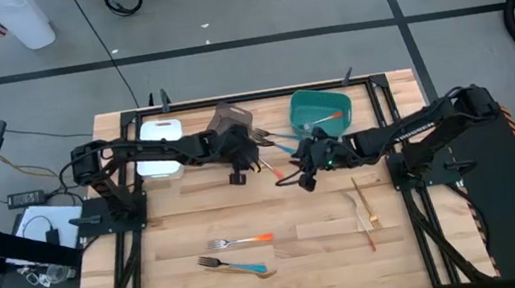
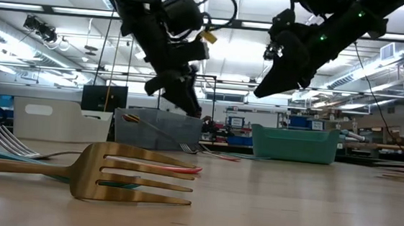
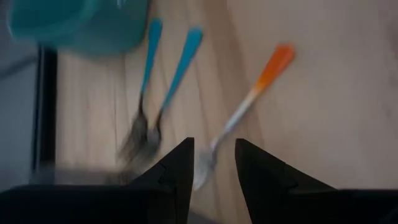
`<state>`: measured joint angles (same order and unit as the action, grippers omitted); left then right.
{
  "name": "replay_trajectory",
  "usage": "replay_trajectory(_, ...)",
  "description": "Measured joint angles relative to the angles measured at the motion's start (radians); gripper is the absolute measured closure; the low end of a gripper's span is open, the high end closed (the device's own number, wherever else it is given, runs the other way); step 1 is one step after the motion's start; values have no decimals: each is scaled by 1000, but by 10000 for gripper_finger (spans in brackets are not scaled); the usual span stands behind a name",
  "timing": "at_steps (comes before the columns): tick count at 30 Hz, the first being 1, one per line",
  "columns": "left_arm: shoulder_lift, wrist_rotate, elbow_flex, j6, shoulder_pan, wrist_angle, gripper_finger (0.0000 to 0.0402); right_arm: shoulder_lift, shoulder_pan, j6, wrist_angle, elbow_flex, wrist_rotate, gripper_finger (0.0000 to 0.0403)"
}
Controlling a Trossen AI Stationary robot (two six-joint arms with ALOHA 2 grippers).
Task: Sort silverware by color (type)
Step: Put the top orange fork into the green bin
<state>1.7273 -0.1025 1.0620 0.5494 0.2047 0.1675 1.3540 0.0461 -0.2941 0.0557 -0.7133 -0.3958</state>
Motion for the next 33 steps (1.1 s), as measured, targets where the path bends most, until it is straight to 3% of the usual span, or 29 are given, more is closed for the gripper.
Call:
replay_trajectory(4, 28, 95, -5, 27, 0, -94, 276, 1, 31, -28, -32, 33, -5, 308)
replay_trajectory(8, 79, 100, -2, 32, 2, -100, 276, 1, 52, -52, -41, 54, -6, 308)
replay_trajectory(20, 268, 125, 213, -14, 52, 160, 297, 1, 87, -70, -46, 55, -56, 308)
replay_trajectory(33, 291, 128, 237, 53, 67, 188, 299, 1, 104, -74, -47, 55, -56, 308)
